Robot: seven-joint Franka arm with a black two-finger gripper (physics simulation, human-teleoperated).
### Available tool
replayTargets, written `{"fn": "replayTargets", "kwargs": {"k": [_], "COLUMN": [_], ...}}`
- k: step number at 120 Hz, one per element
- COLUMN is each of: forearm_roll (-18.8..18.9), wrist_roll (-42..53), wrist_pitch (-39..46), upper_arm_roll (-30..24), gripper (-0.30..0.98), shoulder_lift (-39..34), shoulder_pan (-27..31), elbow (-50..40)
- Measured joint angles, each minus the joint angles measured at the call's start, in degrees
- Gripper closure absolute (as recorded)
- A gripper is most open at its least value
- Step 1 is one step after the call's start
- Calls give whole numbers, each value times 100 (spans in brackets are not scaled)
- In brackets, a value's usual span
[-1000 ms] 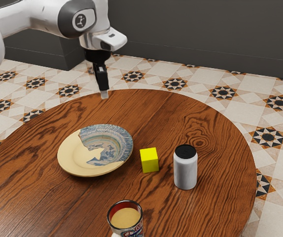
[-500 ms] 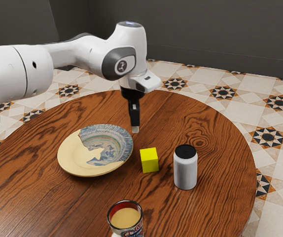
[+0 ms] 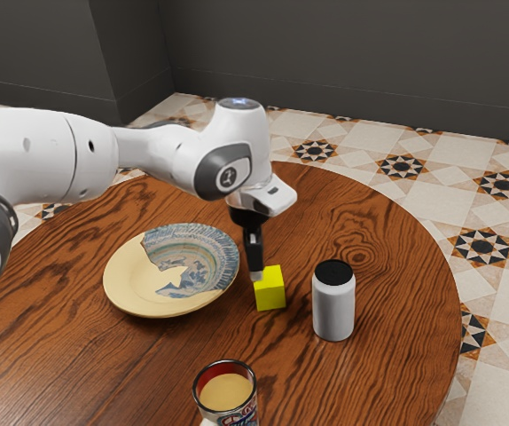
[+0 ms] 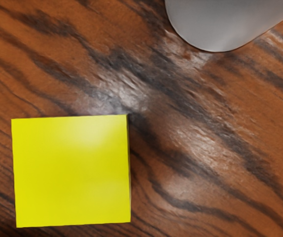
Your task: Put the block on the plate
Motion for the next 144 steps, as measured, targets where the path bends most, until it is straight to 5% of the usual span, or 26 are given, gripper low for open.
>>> {"fn": "replayTargets", "kwargs": {"k": [108, 144], "forearm_roll": [-364, -310], "wrist_roll": [60, 109], "wrist_pitch": [664, 448], "upper_arm_roll": [-16, -17], "gripper": [0, 0], "shoulder_lift": [11, 502], "shoulder_pan": [364, 355], "elbow": [-632, 160]}}
